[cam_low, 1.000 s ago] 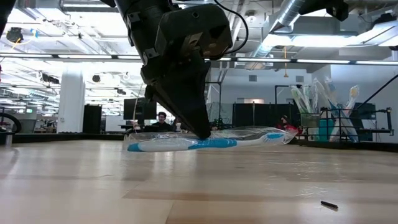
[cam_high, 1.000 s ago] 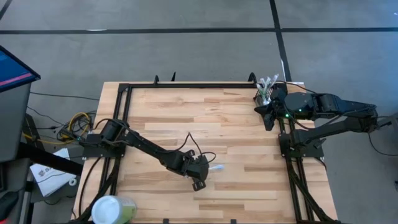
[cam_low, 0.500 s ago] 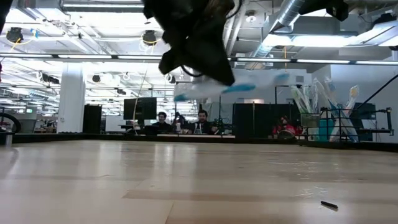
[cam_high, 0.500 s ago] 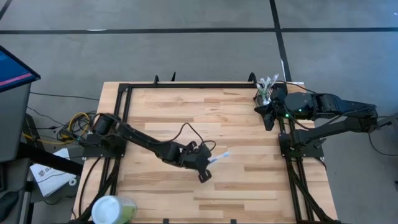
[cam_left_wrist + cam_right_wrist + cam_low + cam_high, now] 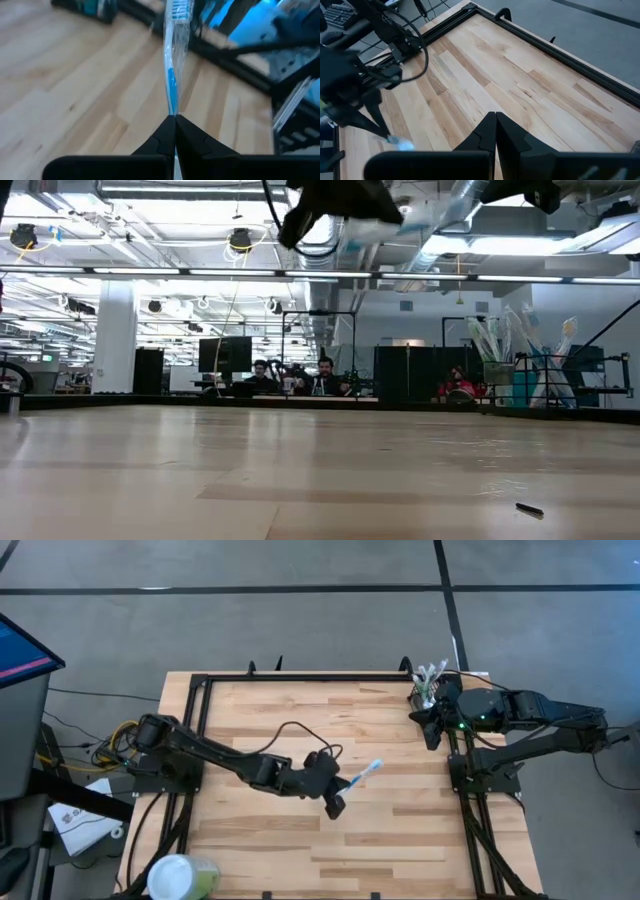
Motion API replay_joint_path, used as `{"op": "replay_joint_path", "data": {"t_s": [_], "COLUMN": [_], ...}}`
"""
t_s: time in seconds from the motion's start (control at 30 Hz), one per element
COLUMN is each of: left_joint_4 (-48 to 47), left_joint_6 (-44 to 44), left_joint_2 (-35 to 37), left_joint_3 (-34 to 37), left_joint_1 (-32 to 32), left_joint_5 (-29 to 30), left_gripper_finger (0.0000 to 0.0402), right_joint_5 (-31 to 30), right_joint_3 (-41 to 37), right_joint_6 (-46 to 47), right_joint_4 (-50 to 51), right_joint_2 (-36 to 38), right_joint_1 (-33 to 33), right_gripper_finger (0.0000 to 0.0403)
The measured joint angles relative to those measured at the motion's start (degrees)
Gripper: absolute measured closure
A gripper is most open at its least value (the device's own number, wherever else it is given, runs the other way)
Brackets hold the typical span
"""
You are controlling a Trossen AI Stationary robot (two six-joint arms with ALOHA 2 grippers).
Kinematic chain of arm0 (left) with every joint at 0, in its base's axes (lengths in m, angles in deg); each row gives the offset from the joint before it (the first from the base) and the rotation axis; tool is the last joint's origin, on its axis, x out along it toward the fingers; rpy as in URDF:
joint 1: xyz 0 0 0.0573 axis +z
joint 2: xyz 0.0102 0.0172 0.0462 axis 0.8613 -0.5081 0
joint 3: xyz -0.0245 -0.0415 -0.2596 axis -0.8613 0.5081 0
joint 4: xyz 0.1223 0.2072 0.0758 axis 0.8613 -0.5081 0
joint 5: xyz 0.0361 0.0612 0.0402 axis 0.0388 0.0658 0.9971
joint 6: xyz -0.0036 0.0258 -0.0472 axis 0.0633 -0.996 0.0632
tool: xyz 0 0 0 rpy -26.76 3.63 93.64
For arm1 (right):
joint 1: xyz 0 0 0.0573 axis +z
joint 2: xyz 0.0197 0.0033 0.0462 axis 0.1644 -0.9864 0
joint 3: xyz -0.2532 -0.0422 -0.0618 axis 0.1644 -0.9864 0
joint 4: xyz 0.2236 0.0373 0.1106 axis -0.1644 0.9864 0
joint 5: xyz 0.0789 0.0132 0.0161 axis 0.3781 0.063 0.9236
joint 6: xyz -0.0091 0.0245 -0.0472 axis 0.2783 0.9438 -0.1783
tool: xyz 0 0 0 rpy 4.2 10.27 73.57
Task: Pick & Place toothbrushing station
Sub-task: Put the blue tooth into the right section of wire organizer
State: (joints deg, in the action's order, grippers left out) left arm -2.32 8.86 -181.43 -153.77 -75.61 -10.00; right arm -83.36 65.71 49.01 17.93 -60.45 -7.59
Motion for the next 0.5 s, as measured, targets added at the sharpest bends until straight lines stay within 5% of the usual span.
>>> {"op": "replay_joint_path", "data": {"t_s": [0.5], "left_joint_4": [12.0], "left_joint_6": [-6.9], "left_joint_2": [9.8], "left_joint_3": [0.1], "left_joint_1": [1.6], "left_joint_5": [9.1], "left_gripper_finger": [0.0401], "right_joint_5": [9.0], "right_joint_3": [0.0], "right_joint_6": [2.1], "right_joint_4": [-13.8], "right_joint_2": [0.0], "right_joint_1": [0.0], "right_gripper_finger": [0.0402]}}
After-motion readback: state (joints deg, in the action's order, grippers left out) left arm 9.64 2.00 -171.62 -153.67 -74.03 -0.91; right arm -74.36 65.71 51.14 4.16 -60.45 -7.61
